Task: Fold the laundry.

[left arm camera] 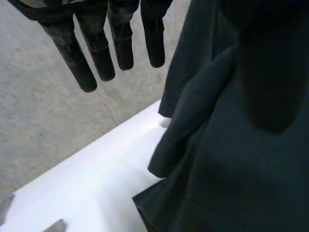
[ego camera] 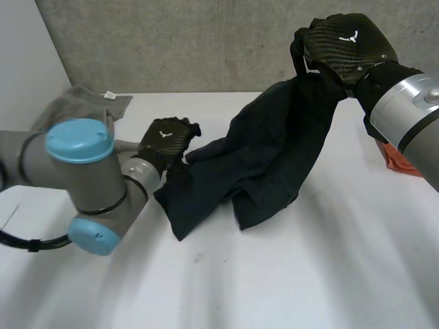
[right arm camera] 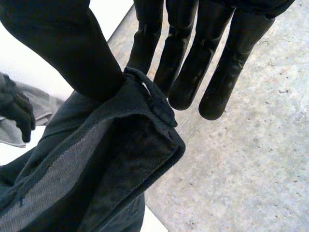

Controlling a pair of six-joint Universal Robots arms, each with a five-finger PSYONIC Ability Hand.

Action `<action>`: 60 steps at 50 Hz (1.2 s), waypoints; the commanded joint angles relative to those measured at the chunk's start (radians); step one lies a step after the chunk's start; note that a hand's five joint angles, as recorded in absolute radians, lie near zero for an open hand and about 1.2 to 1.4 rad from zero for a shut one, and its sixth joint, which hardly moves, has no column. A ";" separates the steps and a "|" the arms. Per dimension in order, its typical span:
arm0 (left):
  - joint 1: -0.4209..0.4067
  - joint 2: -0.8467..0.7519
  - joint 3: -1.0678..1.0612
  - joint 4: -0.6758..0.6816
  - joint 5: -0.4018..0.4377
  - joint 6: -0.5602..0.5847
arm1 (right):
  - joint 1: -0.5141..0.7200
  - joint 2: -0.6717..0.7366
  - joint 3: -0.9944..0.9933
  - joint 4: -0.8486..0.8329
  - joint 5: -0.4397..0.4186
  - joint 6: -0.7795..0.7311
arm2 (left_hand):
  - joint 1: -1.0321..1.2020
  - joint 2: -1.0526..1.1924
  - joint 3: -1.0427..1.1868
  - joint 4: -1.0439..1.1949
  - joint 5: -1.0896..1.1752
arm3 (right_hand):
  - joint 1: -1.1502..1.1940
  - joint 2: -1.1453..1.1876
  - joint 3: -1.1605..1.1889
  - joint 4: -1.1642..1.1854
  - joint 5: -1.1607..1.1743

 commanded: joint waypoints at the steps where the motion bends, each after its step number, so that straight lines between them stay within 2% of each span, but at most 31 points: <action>1: 0.006 -0.140 0.121 0.007 0.102 -0.005 | 0.000 0.001 0.006 0.030 -0.001 -0.001 | 0.070 0.083 0.076 0.088 0.120 | 0.425 0.219 0.215 0.206 0.233; 5: 0.004 -0.201 0.185 0.008 0.121 -0.008 | 0.000 0.002 0.012 0.036 -0.002 -0.001 | 0.188 0.200 0.193 0.205 0.237 | 0.425 0.219 0.215 0.206 0.233; 15: 0.004 -0.256 0.285 0.014 0.122 -0.016 | -0.003 0.009 0.025 0.036 -0.004 -0.001 | 0.314 0.327 0.320 0.332 0.364 | 0.425 0.219 0.215 0.206 0.233; 23: 0.022 -0.154 0.253 -0.012 0.124 -0.023 | -0.017 0.010 0.033 0.035 -0.006 -0.003 | 0.264 0.277 0.270 0.282 0.314 | 0.425 0.219 0.215 0.206 0.233; 25: 0.048 -0.112 0.236 -0.021 0.129 -0.023 | -0.017 0.009 0.032 0.033 -0.006 -0.003 | 0.261 0.274 0.267 0.279 0.311 | 0.425 0.219 0.215 0.206 0.233; 31: 0.079 -0.083 0.233 -0.023 0.179 -0.026 | -0.008 0.007 0.026 0.032 -0.007 -0.003 | 0.261 0.274 0.267 0.279 0.311 | 0.425 0.219 0.215 0.206 0.233; 44: 0.023 -0.316 0.388 -0.015 0.202 -0.034 | -0.002 0.006 0.024 0.030 -0.007 0.000 | 0.261 0.274 0.267 0.279 0.311 | 0.425 0.219 0.215 0.206 0.233; 52: 0.009 -0.402 0.468 -0.015 0.201 -0.034 | -0.003 0.007 0.024 0.035 -0.006 -0.001 | 0.305 0.318 0.311 0.323 0.355 | 0.425 0.219 0.215 0.206 0.233; 53: 0.007 -0.408 0.477 -0.015 0.201 -0.034 | -0.003 0.009 0.024 0.035 -0.006 -0.001 | 0.332 0.344 0.337 0.349 0.381 | 0.425 0.219 0.215 0.206 0.233; 56: 0.009 -0.422 0.501 -0.015 0.196 -0.034 | -0.005 0.009 0.025 0.033 -0.006 -0.001 | 0.654 0.666 0.659 0.671 0.703 | 0.425 0.219 0.215 0.206 0.233; 57: 0.009 -0.424 0.507 -0.015 0.181 -0.034 | -0.005 0.009 0.025 0.033 -0.006 -0.003 | 0.995 1.007 1.000 1.012 1.044 | 0.425 0.219 0.215 0.206 0.233; 59: 0.009 -0.415 0.508 -0.015 0.167 -0.031 | -0.008 0.010 0.025 0.033 -0.004 -0.003 | 0.998 1.010 1.003 1.015 1.047 | 0.425 0.219 0.215 0.206 0.233; 60: 0.007 -0.399 0.497 -0.015 0.134 -0.022 | -0.009 0.012 0.025 0.033 -0.006 -0.003 | 0.998 1.010 1.003 1.015 1.047 | 0.425 0.219 0.215 0.206 0.233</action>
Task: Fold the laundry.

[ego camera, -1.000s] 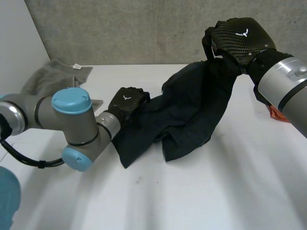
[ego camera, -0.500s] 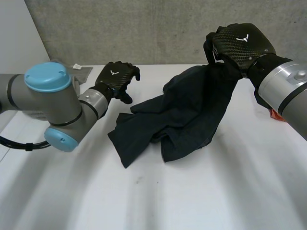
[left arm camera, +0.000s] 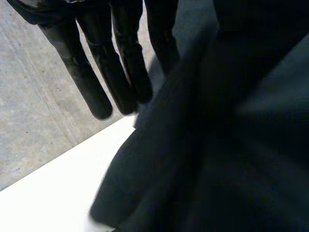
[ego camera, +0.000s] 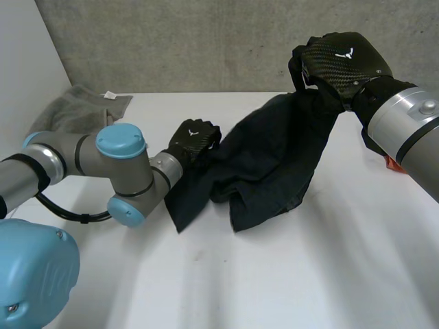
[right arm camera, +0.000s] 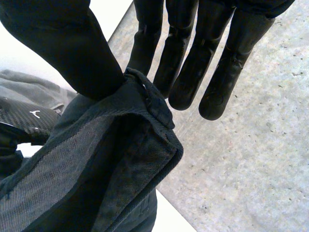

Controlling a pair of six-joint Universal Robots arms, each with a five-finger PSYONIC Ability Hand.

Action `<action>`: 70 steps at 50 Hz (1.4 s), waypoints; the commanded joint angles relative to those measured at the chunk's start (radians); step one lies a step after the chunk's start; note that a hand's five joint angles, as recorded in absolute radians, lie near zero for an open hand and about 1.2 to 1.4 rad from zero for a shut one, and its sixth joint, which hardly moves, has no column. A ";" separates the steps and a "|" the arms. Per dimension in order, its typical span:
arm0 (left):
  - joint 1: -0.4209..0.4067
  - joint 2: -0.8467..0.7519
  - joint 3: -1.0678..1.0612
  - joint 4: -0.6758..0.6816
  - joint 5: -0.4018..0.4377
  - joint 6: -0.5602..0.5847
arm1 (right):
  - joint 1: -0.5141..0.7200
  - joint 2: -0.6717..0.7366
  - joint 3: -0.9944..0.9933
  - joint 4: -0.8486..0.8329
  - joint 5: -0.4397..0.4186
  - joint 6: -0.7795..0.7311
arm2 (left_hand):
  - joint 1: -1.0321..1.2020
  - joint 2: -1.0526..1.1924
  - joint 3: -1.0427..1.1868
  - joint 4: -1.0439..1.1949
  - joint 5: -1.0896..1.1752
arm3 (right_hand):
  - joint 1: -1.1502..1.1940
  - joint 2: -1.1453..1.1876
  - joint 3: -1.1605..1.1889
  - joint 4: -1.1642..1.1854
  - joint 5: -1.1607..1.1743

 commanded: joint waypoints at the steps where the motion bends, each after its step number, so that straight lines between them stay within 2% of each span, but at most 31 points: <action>1: -0.002 0.030 0.011 0.000 -0.090 0.017 | -0.012 0.006 -0.002 -0.002 0.000 -0.001 | 0.456 0.485 0.488 0.485 0.504 | 0.422 0.219 0.215 0.205 0.233; 4: 0.000 0.141 -0.048 -0.003 -0.168 0.037 | -0.017 0.008 -0.008 0.000 0.000 -0.001 | 0.456 0.485 0.488 0.485 0.504 | 0.422 0.219 0.215 0.205 0.233; 8: 0.008 0.327 -0.189 0.001 -0.205 0.074 | -0.015 0.005 -0.013 0.006 0.003 -0.001 | 0.456 0.485 0.488 0.485 0.504 | 0.422 0.219 0.215 0.205 0.233; 16: 0.011 0.712 -0.382 -0.013 -0.203 0.130 | -0.018 0.001 -0.065 0.050 0.009 -0.017 | 0.456 0.485 0.488 0.485 0.504 | 0.422 0.219 0.215 0.205 0.233; 19: 0.011 0.790 -0.414 -0.031 -0.203 0.130 | -0.032 -0.005 -0.086 0.075 0.015 -0.031 | 0.456 0.485 0.488 0.485 0.504 | 0.422 0.219 0.215 0.205 0.233; 25: 0.008 0.951 -0.452 -0.157 -0.205 0.132 | -0.038 -0.028 -0.106 0.115 0.019 -0.037 | 0.456 0.485 0.488 0.485 0.504 | 0.422 0.219 0.215 0.205 0.233; 35: 0.003 1.185 -0.440 -0.221 -0.208 0.126 | -0.041 -0.255 -0.163 0.158 0.009 -0.034 | 0.456 0.485 0.488 0.485 0.504 | 0.422 0.219 0.215 0.205 0.233; 42: 0.000 1.154 -0.547 -0.217 -0.205 0.120 | -0.038 -0.273 -0.079 0.190 -0.001 -0.026 | 0.456 0.485 0.488 0.485 0.504 | 0.422 0.219 0.215 0.205 0.233; 43: 0.000 1.139 -0.561 -0.215 -0.205 0.120 | -0.040 -0.256 -0.042 0.187 0.000 -0.024 | 0.456 0.485 0.488 0.485 0.504 | 0.345 0.142 0.137 0.128 0.156; 46: 0.001 1.061 -0.592 -0.212 -0.213 0.121 | -0.037 -0.206 0.004 0.185 0.002 -0.024 | 0.456 0.485 0.488 0.485 0.504 | -0.095 -0.298 -0.303 -0.312 -0.284; 47: 0.001 1.041 -0.595 -0.212 -0.214 0.123 | -0.034 -0.160 0.030 0.187 0.005 -0.023 | 0.456 0.485 0.488 0.485 0.504 | -0.355 -0.558 -0.563 -0.572 -0.544; 52: -0.003 0.956 -0.589 -0.212 -0.219 0.127 | -0.024 -0.032 0.101 0.192 0.006 0.009 | 0.456 0.485 0.488 0.485 0.504 | -0.768 -0.971 -0.976 -0.985 -0.957; 59: -0.003 0.944 -0.567 -0.212 -0.217 0.126 | -0.032 0.147 0.115 0.187 0.002 0.175 | 0.456 0.485 0.488 0.485 0.504 | -0.799 -1.002 -1.007 -1.016 -0.988; 62: -0.006 0.952 -0.548 -0.212 -0.219 0.126 | -0.035 0.181 0.110 0.187 -0.001 0.251 | 0.456 0.485 0.488 0.485 0.504 | -0.799 -1.002 -1.007 -1.016 -0.988; 70: -0.018 0.968 -0.509 -0.217 -0.220 0.127 | -0.020 0.319 0.107 0.179 -0.070 0.544 | 0.456 0.485 0.488 0.485 0.504 | -0.799 -1.002 -1.007 -1.016 -0.988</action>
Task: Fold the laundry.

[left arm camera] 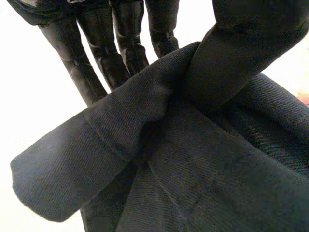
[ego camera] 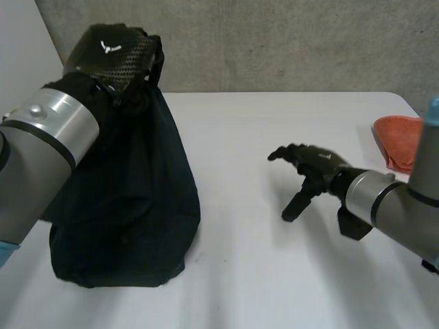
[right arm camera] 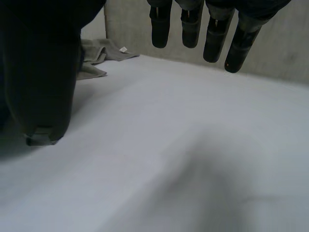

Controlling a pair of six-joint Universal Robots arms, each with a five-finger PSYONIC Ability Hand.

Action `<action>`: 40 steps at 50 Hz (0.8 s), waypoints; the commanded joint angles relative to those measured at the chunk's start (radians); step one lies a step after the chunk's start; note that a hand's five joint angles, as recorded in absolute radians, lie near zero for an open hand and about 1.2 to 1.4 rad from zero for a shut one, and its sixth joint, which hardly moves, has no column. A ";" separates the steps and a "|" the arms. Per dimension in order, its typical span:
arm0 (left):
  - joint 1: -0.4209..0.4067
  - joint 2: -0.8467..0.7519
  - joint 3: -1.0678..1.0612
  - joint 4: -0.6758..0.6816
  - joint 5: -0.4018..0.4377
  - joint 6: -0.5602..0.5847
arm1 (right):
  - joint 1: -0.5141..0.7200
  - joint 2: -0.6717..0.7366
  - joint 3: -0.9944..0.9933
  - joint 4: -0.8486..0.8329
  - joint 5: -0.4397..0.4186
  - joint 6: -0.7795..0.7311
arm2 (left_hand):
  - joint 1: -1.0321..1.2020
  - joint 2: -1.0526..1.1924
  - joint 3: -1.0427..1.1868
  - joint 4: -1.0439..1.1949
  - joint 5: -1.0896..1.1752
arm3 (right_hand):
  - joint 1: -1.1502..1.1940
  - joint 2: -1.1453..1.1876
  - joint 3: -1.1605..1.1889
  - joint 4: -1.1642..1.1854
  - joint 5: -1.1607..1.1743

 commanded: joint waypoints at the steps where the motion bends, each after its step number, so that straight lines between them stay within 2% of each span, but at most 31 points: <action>1: -0.016 0.029 0.047 -0.006 -0.001 0.001 | 0.021 0.146 -0.012 -0.013 -0.073 0.329 | 0.262 0.195 0.201 0.194 0.245 | -0.035 -0.055 -0.043 -0.068 -0.064; 8: -0.025 0.046 0.077 -0.008 -0.001 0.001 | 0.142 0.249 -0.118 -0.018 -0.066 0.466 | 0.262 0.195 0.201 0.194 0.245 | -0.035 -0.055 -0.043 -0.068 -0.064; 23: -0.036 0.031 0.082 -0.006 -0.003 0.001 | 0.309 0.259 -0.174 -0.020 -0.063 0.584 | 0.262 0.195 0.201 0.194 0.245 | -0.035 -0.055 -0.043 -0.068 -0.064; 30: -0.035 0.022 0.082 -0.006 -0.003 0.001 | 0.290 0.246 -0.155 -0.013 -0.023 0.575 | 0.262 0.195 0.201 0.194 0.245 | -0.035 -0.055 -0.043 -0.068 -0.064; 33: -0.036 0.020 0.083 -0.005 -0.003 0.001 | 0.242 0.220 -0.129 -0.003 0.008 0.563 | 0.262 0.195 0.201 0.194 0.245 | -0.035 -0.055 -0.043 -0.068 -0.064; 36: -0.036 0.017 0.085 -0.003 -0.001 0.001 | 0.191 0.181 -0.080 0.026 0.019 0.515 | 0.262 0.195 0.201 0.194 0.245 | -0.035 -0.055 -0.043 -0.068 -0.064; 40: -0.035 0.009 0.088 -0.002 0.002 0.001 | 0.187 0.154 -0.026 0.049 0.025 0.449 | 0.262 0.195 0.201 0.194 0.245 | -0.035 -0.055 -0.043 -0.068 -0.064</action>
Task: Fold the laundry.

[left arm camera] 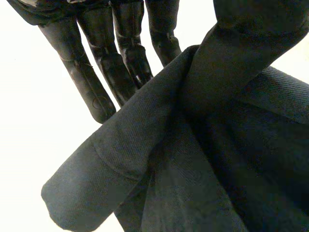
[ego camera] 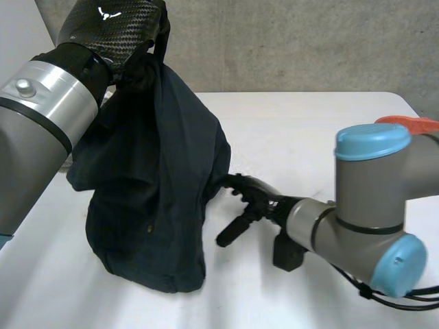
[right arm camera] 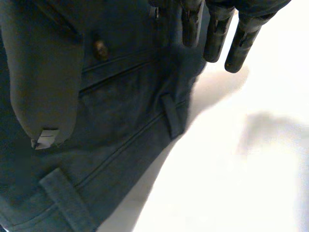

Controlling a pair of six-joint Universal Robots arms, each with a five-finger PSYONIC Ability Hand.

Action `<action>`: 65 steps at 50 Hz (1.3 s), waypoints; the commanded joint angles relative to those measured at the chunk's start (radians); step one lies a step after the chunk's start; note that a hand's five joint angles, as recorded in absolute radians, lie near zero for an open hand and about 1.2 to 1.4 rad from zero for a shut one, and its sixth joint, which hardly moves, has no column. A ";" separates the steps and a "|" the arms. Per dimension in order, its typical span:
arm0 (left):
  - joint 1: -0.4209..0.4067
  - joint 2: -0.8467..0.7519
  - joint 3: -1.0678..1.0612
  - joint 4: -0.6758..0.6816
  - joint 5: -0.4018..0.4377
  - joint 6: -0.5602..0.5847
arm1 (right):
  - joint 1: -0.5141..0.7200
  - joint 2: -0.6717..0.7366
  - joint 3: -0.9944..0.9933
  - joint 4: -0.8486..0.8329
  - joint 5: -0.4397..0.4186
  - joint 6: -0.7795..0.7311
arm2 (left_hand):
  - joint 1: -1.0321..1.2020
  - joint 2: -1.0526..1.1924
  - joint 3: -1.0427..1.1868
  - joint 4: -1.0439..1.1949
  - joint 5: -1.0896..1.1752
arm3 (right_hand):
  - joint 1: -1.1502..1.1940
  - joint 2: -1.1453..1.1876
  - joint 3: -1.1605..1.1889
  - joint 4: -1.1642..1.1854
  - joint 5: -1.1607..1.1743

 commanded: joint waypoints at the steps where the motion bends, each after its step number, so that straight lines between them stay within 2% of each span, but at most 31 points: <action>1: 0.001 -0.020 0.011 0.003 0.002 0.000 | -0.044 -0.053 0.090 0.042 0.018 -0.097 | 0.262 0.195 0.201 0.194 0.245 | -0.034 -0.055 -0.043 -0.068 -0.064; 11: 0.001 -0.098 0.045 0.004 -0.001 0.000 | -0.027 -0.098 0.130 0.047 0.006 -0.042 | 0.262 0.195 0.201 0.194 0.245 | -0.034 -0.055 -0.043 -0.068 -0.064; 27: -0.022 -0.152 0.069 0.004 -0.002 -0.008 | 0.086 -0.041 0.075 0.036 0.011 0.119 | 0.262 0.195 0.201 0.194 0.245 | -0.034 -0.055 -0.043 -0.068 -0.064; 39: -0.068 -0.141 0.068 0.003 -0.004 -0.011 | 0.143 0.106 -0.083 0.003 0.103 0.150 | 0.262 0.195 0.201 0.194 0.245 | -0.034 -0.055 -0.043 -0.068 -0.064; 53: -0.076 -0.139 0.054 0.003 -0.005 -0.015 | 0.212 0.175 -0.196 -0.051 0.104 0.253 | 0.262 0.195 0.201 0.194 0.245 | -0.033 -0.054 -0.042 -0.067 -0.063; 54: -0.076 -0.139 0.054 0.003 -0.007 -0.018 | 0.217 0.186 -0.204 -0.069 0.106 0.253 | 0.262 0.195 0.201 0.194 0.245 | 0.232 0.211 0.223 0.198 0.202; 55: -0.076 -0.139 0.054 0.003 -0.010 -0.020 | 0.218 0.191 -0.207 -0.074 0.107 0.253 | 0.262 0.195 0.201 0.194 0.245 | 0.403 0.382 0.394 0.369 0.373; 58: -0.074 -0.139 0.055 0.003 -0.025 -0.032 | 0.224 0.203 -0.209 -0.083 0.107 0.262 | 0.262 0.195 0.201 0.194 0.245 | 1.185 1.165 1.176 1.151 1.155; 64: -0.073 -0.121 0.065 0.003 -0.042 -0.037 | 0.206 0.162 -0.178 -0.094 0.116 0.255 | 0.262 0.195 0.201 0.194 0.245 | 1.188 1.167 1.179 1.154 1.158; 65: -0.073 -0.113 0.065 0.003 -0.042 -0.037 | 0.163 0.120 -0.157 -0.100 0.136 0.251 | 0.262 0.195 0.201 0.194 0.245 | 1.188 1.167 1.179 1.154 1.158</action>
